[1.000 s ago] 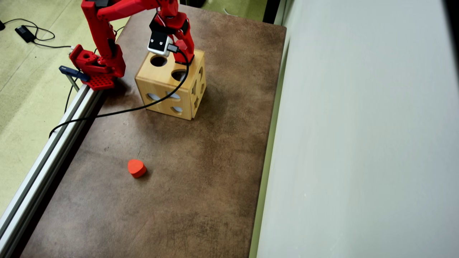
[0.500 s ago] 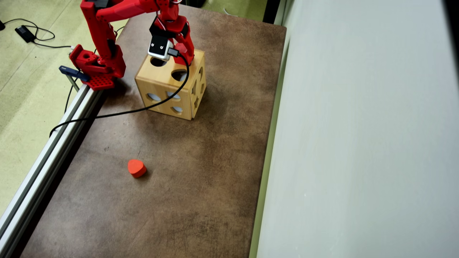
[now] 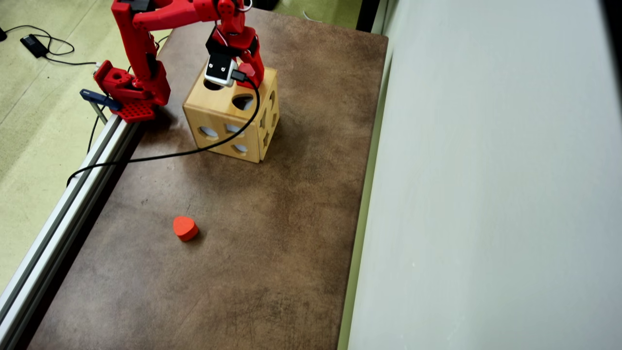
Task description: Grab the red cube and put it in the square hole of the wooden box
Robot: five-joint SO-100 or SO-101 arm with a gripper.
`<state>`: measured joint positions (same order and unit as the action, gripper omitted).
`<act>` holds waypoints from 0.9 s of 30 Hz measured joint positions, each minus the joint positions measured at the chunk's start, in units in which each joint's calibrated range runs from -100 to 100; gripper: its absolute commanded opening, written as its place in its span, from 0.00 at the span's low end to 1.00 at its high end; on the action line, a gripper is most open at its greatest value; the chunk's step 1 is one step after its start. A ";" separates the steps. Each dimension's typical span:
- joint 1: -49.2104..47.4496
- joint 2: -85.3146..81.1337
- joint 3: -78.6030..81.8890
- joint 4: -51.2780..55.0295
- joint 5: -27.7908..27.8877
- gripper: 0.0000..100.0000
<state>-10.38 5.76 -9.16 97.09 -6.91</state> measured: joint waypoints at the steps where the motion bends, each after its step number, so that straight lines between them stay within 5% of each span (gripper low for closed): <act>1: 0.00 0.08 0.00 0.00 0.00 0.02; 7: 0.00 0.34 -0.09 0.00 0.00 0.04; 16: 0.00 0.34 -0.09 0.08 0.00 0.28; 27: 1.29 -2.37 0.63 0.89 -0.39 0.29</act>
<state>-9.09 3.39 -8.53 97.98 -7.30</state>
